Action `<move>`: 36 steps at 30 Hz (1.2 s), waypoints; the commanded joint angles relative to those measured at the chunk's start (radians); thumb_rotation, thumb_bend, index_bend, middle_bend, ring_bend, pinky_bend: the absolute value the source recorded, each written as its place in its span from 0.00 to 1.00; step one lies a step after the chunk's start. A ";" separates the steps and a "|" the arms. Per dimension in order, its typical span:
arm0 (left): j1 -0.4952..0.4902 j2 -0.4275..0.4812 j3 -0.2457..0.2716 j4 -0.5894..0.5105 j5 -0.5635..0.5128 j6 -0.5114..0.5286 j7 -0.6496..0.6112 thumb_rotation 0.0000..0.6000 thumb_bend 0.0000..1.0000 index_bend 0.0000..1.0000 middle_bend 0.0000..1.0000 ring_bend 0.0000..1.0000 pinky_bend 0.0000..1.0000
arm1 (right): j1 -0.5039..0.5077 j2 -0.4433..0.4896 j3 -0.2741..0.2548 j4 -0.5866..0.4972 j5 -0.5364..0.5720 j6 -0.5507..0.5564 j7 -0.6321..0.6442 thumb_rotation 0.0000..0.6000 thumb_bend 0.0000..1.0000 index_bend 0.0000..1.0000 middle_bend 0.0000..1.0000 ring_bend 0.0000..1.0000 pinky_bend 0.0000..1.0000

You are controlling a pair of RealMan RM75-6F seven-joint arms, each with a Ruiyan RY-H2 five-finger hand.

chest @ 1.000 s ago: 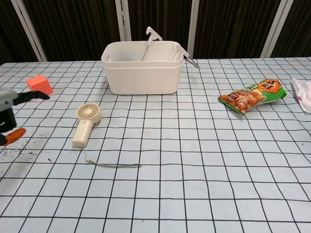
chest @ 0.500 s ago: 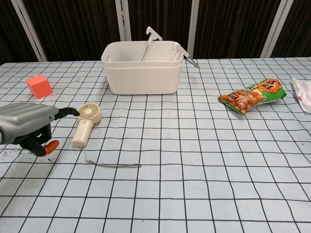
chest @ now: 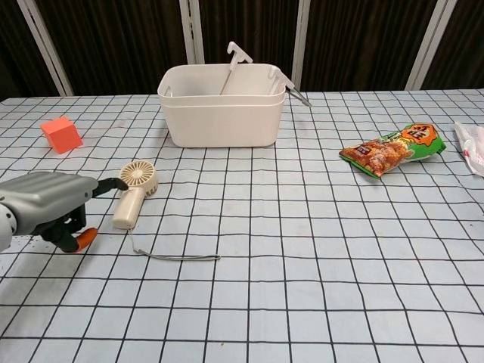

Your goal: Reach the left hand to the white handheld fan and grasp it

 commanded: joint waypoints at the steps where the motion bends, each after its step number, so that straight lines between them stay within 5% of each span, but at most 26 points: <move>1: -0.005 -0.005 0.004 0.005 0.001 0.002 -0.005 1.00 0.69 0.08 0.96 0.94 0.97 | 0.000 0.000 0.000 0.000 0.000 0.000 0.000 1.00 0.21 0.00 0.00 0.00 0.04; 36: -0.036 -0.032 0.043 0.059 -0.031 0.013 -0.035 1.00 0.70 0.09 0.96 0.94 0.97 | -0.001 -0.003 0.002 0.002 -0.003 0.007 0.003 1.00 0.21 0.00 0.00 0.00 0.04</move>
